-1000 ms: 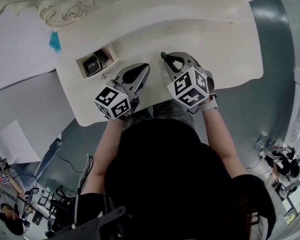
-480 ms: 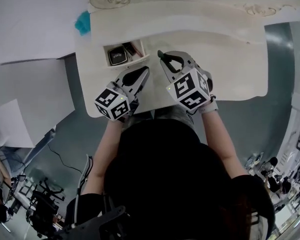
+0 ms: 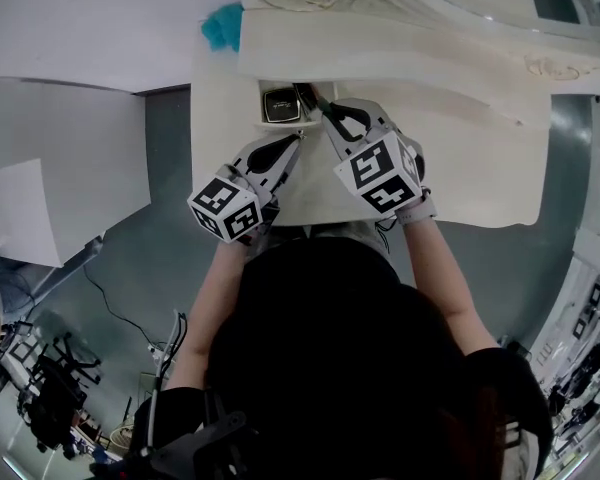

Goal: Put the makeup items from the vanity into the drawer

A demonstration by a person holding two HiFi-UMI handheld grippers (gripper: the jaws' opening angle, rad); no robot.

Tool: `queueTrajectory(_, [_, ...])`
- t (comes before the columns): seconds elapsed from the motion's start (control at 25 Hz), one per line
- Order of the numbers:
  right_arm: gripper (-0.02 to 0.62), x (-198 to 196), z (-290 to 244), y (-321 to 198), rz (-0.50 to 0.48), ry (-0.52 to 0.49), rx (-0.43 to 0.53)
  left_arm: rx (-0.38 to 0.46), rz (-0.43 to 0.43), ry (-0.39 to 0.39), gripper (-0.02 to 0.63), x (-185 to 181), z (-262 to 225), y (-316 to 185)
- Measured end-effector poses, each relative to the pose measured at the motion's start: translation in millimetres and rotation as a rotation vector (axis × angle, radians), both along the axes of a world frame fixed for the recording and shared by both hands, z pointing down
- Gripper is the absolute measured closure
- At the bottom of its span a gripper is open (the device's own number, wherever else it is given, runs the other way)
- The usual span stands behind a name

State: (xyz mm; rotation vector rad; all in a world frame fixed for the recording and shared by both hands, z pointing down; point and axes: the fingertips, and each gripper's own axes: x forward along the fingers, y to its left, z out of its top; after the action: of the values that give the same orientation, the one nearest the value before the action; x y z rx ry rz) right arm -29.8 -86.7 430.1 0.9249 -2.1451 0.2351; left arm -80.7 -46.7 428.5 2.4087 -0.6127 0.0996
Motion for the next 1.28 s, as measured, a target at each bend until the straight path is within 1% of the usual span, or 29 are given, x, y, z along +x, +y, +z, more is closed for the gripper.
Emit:
queueTrajectory(0.16, [0.534,-12.0,10.5,-9.3,0.041,0.004,-0.052,-0.001,-0.038,-0.002,0.592,-24.2,0.5,-4.0])
queueTrajectory(0.28, [0.523,-18.0,20.1,-17.4,0.072,0.029,-0.08,-0.004,-0.061,-0.006,0.592,-43.0,2.7,-7.7])
queueTrajectory(0.44, [0.486,-23.1,27.4,-22.6,0.082,0.06,-0.11,-0.014,-0.085,-0.007,0.592,-61.7,7.0,-10.6])
queueTrajectory(0.64, [0.459,-24.1,29.3,-22.5,0.114,0.038,-0.148,-0.018,-0.081,0.004,0.592,-66.5,7.9,-13.0])
queueTrajectory(0.84, [0.449,-24.3,28.6,-20.6,0.134,0.0,-0.195,-0.017,-0.067,0.01,0.592,-64.6,7.2,-13.9])
queueTrajectory(1.0, [0.449,-23.1,25.2,-20.0,0.137,-0.027,-0.194,-0.015,-0.064,0.01,0.592,-62.5,6.5,-12.4])
queueTrajectory(1.16, [0.451,-21.8,18.9,-21.0,0.141,-0.057,-0.167,-0.017,-0.061,0.009,0.592,-60.5,6.5,-9.3])
queueTrajectory(1.28, [0.453,-29.2,5.7,-17.6,0.106,-0.134,-0.124,-0.019,-0.049,0.008,0.592,-58.3,7.9,-6.4])
